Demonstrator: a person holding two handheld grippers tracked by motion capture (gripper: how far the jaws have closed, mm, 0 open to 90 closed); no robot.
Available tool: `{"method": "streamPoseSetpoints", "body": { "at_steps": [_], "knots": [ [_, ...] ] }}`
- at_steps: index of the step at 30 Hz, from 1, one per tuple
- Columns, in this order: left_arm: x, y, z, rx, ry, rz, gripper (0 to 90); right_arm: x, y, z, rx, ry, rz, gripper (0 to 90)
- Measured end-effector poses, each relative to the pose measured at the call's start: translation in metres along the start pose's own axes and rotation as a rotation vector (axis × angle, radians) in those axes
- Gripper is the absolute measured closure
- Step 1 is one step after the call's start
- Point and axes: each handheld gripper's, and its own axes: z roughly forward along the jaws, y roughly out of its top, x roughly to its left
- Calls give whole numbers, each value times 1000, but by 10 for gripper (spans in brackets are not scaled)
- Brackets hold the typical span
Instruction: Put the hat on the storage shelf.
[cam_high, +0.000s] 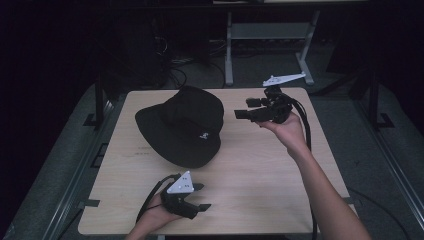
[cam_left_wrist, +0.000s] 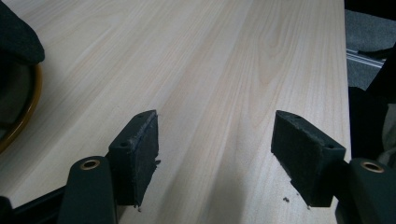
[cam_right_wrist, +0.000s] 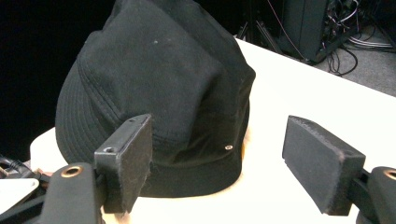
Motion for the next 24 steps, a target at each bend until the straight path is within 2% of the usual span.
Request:
{"method": "streamPoseSetpoints", "body": {
  "at_steps": [24],
  "knots": [
    [1, -1, -1, 2, 3, -4, 314, -18, -44, -18, 10, -13, 57, 235]
  ]
}}
